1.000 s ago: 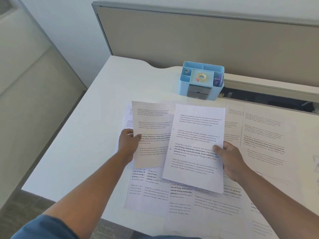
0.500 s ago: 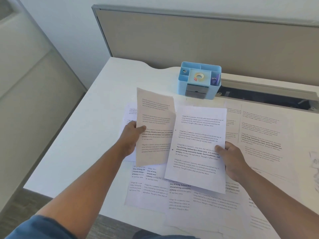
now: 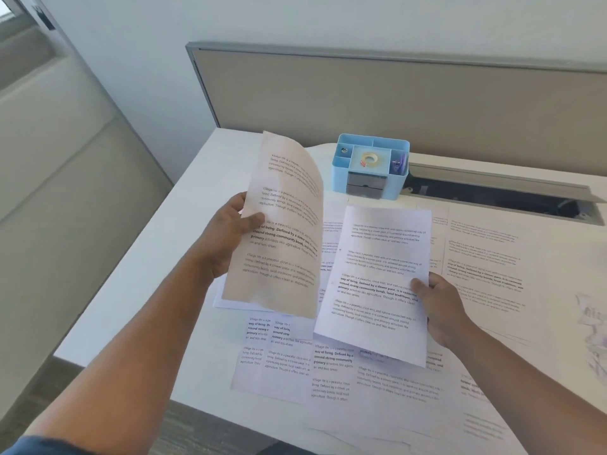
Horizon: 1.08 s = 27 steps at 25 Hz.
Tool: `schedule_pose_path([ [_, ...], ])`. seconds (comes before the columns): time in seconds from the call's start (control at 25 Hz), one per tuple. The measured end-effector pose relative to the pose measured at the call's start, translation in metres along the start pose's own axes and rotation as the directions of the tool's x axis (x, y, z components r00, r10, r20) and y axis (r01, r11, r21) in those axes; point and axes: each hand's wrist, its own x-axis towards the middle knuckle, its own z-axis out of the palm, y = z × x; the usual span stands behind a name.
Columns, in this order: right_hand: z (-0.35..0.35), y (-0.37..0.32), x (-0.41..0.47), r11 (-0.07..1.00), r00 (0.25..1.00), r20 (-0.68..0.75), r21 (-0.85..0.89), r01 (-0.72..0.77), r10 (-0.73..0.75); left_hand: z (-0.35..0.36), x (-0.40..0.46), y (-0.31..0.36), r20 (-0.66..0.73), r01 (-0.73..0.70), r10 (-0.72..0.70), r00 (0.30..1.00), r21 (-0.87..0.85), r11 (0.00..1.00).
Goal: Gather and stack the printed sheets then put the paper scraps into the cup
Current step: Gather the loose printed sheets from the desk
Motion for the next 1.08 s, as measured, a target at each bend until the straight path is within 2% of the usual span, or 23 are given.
schedule_pose_path([
  [0.16, 0.003, -0.002, -0.007, 0.999, 0.998, 0.055, 0.038, -0.009, 0.006, 0.001, -0.01, -0.013, 0.079, 0.059, -0.05, 0.996, -0.126, 0.99],
  [0.4, 0.002, -0.007, -0.017, 0.996, 0.989, 0.148, 0.087, -0.022, 0.008, 0.007, -0.014, -0.052, 0.153, 0.173, -0.145, 0.978, -0.189, 0.967],
  [0.52, -0.002, -0.008, -0.019, 0.993, 0.985, 0.173, 0.12, -0.025, 0.004, 0.008, -0.014, -0.075, 0.038, 0.238, -0.235, 0.971, -0.137, 0.962],
  [0.64, -0.007, -0.006, -0.02, 0.99, 0.982, 0.191, 0.137, -0.034, 0.007, 0.007, -0.014, -0.096, -0.02, 0.291, -0.293, 0.956, -0.067, 0.954],
  [0.88, -0.004, -0.009, -0.029, 0.99, 0.971, 0.239, 0.129, -0.053, 0.021, 0.027, -0.017, -0.105, 0.008, 0.328, -0.328, 0.945, -0.065, 0.943],
  [1.08, 0.005, -0.02, -0.041, 0.988, 0.955, 0.295, 0.146, -0.058, 0.013, 0.039, -0.018, -0.11, -0.042, 0.377, -0.383, 0.923, -0.095, 0.921],
])
